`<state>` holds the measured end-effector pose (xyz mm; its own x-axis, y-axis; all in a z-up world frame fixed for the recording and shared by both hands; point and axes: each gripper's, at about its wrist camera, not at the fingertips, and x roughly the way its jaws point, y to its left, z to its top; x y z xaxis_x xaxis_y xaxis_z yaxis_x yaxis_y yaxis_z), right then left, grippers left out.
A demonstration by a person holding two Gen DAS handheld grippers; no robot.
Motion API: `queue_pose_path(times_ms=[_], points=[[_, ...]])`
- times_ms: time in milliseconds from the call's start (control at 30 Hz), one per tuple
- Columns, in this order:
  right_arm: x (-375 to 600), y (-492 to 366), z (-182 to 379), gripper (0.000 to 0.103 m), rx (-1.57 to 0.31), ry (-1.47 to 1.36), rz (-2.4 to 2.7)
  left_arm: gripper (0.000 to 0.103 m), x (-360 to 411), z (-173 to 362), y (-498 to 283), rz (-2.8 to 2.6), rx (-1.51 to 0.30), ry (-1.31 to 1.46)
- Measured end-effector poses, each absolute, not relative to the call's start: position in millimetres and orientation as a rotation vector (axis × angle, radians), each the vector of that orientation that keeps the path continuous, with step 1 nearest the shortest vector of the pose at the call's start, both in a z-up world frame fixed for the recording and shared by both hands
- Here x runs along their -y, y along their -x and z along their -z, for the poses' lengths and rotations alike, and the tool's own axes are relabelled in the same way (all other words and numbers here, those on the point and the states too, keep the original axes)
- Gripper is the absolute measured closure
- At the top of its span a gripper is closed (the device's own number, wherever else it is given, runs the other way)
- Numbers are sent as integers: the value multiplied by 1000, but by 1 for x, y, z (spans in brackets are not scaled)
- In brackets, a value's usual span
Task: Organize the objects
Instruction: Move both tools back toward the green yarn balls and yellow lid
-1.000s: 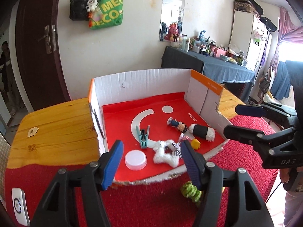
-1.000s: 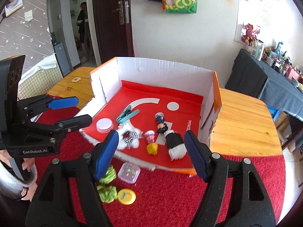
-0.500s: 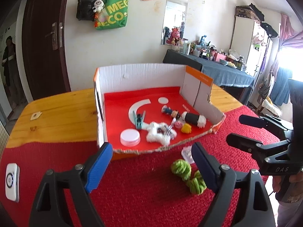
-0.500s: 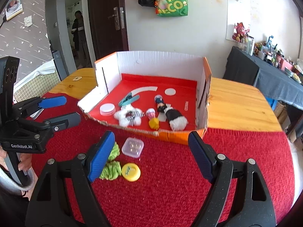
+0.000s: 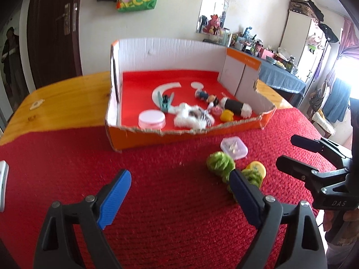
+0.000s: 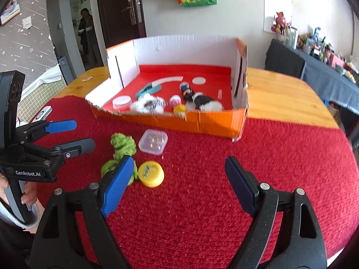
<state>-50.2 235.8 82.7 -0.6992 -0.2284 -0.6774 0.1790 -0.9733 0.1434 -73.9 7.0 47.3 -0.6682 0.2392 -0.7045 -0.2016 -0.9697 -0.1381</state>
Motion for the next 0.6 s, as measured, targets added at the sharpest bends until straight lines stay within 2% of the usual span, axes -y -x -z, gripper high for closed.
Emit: queue_pose_path(times_ms=[400,600], points=[[-244,52,-70,20,167,-1153,2631,10,-13,-42,70,-2575,107,1177],[-244,57,-60,20,129,-1193,2531,10,-19,-39,65,-2501,120,1201]])
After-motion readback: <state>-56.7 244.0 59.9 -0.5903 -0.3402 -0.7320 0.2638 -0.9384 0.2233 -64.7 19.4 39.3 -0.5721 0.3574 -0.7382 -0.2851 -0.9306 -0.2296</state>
